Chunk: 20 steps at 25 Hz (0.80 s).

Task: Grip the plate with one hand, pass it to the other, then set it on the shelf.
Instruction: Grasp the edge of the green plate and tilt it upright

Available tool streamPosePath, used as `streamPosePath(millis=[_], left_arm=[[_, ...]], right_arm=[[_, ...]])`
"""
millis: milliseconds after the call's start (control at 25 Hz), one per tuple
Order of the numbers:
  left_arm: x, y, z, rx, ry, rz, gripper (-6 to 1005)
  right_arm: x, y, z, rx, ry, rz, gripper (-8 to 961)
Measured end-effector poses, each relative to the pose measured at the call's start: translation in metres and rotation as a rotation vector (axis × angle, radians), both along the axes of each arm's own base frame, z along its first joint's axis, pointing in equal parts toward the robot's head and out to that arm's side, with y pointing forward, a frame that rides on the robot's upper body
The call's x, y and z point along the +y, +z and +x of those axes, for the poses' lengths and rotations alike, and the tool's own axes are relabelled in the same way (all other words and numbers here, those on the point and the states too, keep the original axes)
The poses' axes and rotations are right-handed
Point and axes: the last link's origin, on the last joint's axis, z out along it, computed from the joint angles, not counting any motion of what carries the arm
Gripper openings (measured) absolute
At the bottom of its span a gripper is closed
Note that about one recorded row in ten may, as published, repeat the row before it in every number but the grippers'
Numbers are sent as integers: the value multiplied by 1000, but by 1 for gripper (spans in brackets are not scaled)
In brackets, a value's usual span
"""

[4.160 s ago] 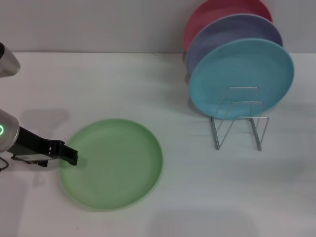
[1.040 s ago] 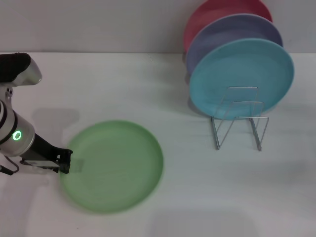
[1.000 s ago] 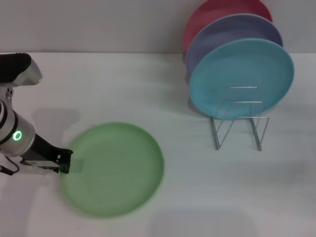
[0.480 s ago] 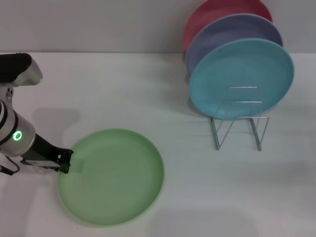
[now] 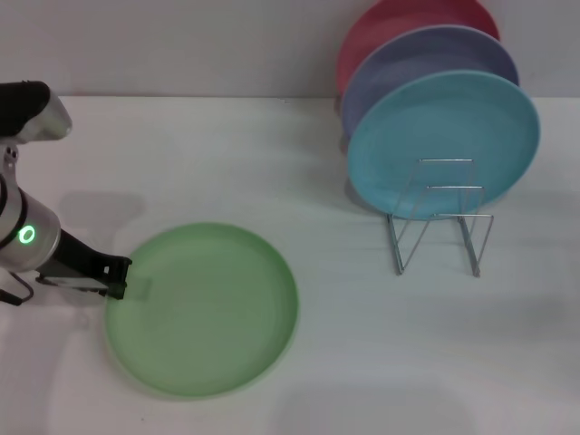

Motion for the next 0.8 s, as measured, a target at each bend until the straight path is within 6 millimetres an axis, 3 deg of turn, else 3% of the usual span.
streamPosePath(millis=[800], left_arm=[[23,13,9,-73,-114,110,33]], right_arm=[[0,0,2,7,-10,0,672]])
